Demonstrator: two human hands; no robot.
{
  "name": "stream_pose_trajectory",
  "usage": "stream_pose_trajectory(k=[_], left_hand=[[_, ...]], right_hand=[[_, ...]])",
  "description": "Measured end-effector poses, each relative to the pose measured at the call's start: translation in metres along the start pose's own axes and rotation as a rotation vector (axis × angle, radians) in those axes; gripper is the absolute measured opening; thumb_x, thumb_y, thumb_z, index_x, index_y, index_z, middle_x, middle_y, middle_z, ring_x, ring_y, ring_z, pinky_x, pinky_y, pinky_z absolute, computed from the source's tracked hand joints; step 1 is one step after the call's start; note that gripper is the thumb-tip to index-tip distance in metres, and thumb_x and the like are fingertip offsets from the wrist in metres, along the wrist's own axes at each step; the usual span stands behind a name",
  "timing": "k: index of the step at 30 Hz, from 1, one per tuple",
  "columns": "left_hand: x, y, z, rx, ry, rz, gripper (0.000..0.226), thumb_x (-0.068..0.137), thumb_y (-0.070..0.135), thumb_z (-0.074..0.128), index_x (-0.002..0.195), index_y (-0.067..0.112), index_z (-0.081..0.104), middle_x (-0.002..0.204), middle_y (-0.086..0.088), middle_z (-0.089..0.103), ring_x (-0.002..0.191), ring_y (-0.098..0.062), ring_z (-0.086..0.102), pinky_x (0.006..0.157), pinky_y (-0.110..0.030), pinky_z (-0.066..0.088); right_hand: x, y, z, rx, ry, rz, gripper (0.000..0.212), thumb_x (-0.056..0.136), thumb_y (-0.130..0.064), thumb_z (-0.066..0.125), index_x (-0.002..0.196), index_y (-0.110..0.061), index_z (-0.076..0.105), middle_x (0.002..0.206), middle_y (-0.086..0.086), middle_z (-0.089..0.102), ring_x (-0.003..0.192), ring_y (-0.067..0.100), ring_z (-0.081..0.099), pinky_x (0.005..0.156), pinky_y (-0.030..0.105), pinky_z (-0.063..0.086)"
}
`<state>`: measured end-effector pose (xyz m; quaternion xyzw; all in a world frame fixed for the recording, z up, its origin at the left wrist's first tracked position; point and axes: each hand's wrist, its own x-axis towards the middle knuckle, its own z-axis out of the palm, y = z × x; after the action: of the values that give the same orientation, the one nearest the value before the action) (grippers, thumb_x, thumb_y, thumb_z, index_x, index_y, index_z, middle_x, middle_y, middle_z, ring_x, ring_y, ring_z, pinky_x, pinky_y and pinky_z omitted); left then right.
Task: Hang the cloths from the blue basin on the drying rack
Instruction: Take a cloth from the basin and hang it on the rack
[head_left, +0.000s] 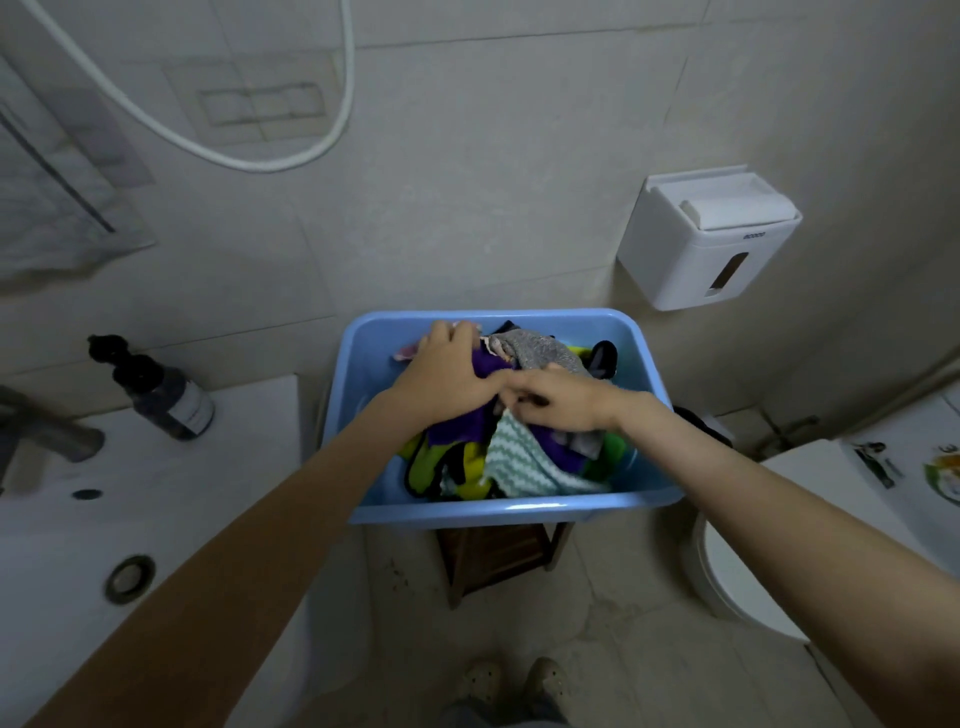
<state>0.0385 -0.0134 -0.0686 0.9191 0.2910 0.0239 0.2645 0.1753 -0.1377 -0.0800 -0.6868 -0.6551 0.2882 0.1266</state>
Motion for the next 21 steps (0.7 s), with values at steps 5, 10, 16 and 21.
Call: stream_pose_trajectory(k=[5, 10, 16, 21], left_hand=[[-0.004, 0.013, -0.013, -0.044, -0.111, 0.118, 0.043, 0.087, 0.052, 0.056, 0.079, 0.010, 0.056, 0.091, -0.007, 0.047, 0.102, -0.020, 0.042, 0.077, -0.029, 0.031], [-0.005, 0.028, -0.034, -0.194, -0.059, 0.094, 0.035, 0.097, 0.034, 0.049, 0.069, 0.018, 0.036, 0.062, 0.001, 0.038, 0.059, -0.014, 0.039, 0.054, -0.030, 0.024], [-0.002, 0.049, -0.050, -0.283, 0.111, 0.157, 0.024, 0.097, 0.030, 0.049, 0.081, 0.012, 0.045, 0.060, 0.001, 0.038, 0.063, -0.019, 0.041, 0.051, -0.025, 0.026], [0.006, 0.071, -0.059, -0.169, 0.123, 0.222, 0.025, 0.093, 0.038, 0.056, 0.088, 0.013, 0.055, 0.070, -0.003, 0.052, 0.080, -0.027, 0.054, 0.058, -0.031, 0.026]], right_hand=[[-0.003, -0.013, -0.027, 0.308, 0.200, -0.004, 0.019, 0.094, -0.011, 0.045, 0.081, -0.023, 0.039, 0.072, 0.002, 0.043, 0.061, 0.009, 0.035, 0.062, 0.027, 0.035], [-0.003, -0.024, -0.043, 0.439, 0.375, -0.041, 0.020, 0.097, -0.003, 0.046, 0.084, -0.018, 0.044, 0.062, -0.006, 0.037, 0.056, 0.002, 0.031, 0.055, 0.017, 0.029], [-0.022, -0.023, -0.061, 0.452, 0.351, 0.000, 0.010, 0.090, -0.014, 0.064, 0.097, -0.010, 0.059, 0.082, 0.008, 0.053, 0.077, 0.007, 0.048, 0.069, 0.026, 0.036], [-0.056, -0.012, -0.067, 0.377, 0.456, 0.135, 0.010, 0.085, -0.023, 0.069, 0.082, -0.028, 0.060, 0.089, -0.002, 0.041, 0.078, -0.003, 0.041, 0.072, 0.013, 0.032]])
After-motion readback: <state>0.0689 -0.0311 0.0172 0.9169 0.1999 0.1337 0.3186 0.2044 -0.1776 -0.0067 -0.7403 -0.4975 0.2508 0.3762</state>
